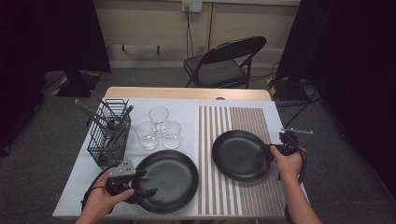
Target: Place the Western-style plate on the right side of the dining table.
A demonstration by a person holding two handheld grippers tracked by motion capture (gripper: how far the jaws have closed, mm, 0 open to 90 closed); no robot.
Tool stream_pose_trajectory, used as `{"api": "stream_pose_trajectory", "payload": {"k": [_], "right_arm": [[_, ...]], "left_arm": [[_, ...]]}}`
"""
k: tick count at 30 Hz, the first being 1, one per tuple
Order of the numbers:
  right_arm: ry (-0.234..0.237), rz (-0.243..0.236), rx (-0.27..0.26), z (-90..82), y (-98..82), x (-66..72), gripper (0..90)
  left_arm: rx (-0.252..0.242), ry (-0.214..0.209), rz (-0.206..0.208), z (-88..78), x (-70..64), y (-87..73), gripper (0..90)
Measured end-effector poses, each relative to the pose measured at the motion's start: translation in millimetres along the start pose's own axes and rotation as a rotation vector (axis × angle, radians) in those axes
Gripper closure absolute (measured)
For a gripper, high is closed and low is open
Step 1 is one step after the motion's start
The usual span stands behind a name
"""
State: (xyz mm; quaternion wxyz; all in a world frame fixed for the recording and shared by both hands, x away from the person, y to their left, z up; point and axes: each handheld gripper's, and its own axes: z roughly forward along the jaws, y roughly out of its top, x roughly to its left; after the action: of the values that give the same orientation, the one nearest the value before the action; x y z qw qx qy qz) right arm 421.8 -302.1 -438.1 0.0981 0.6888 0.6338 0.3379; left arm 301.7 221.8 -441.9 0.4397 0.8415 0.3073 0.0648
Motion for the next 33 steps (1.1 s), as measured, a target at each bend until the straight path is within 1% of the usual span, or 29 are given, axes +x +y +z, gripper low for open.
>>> {"api": "stream_pose_trajectory", "payload": {"k": [6,9,15,21,24,27,30,31,33], "right_arm": [[0.01,-0.012,-0.01,-3.4,1.7,0.1,54.2],[0.009,-0.042,-0.014,-4.3,1.7,1.8,52.2],[0.027,-0.073,-0.03,-8.6,3.9,6.5,48.0],[0.028,-0.164,-0.048,-12.3,4.8,12.7,43.3],[0.036,-0.182,-0.039,-12.8,4.6,14.5,42.0],[0.05,-0.185,-0.046,-13.9,4.5,17.2,40.2],[0.052,-0.208,-0.054,-13.9,4.8,18.1,38.5],[0.057,-0.208,-0.047,-14.1,4.6,19.2,37.9],[0.057,-0.227,-0.051,-13.5,3.8,20.2,36.3]], "left_arm": [[-0.006,0.0,-0.002,-0.5,0.4,-0.3,16.9],[-0.006,0.0,-0.005,0.0,0.6,-0.5,16.9],[-0.005,-0.001,-0.003,0.0,0.4,-0.3,16.9],[-0.003,0.002,-0.003,-1.6,-0.1,0.2,16.9],[-0.003,0.003,-0.001,-2.1,-0.1,0.1,16.9],[-0.005,0.002,-0.003,-2.7,0.1,-0.1,16.9],[-0.006,0.005,-0.005,-3.2,0.5,-0.3,16.9],[-0.008,0.005,-0.006,-3.2,0.3,-0.3,16.9],[-0.009,0.006,-0.009,-3.8,0.3,-0.3,16.9]]}}
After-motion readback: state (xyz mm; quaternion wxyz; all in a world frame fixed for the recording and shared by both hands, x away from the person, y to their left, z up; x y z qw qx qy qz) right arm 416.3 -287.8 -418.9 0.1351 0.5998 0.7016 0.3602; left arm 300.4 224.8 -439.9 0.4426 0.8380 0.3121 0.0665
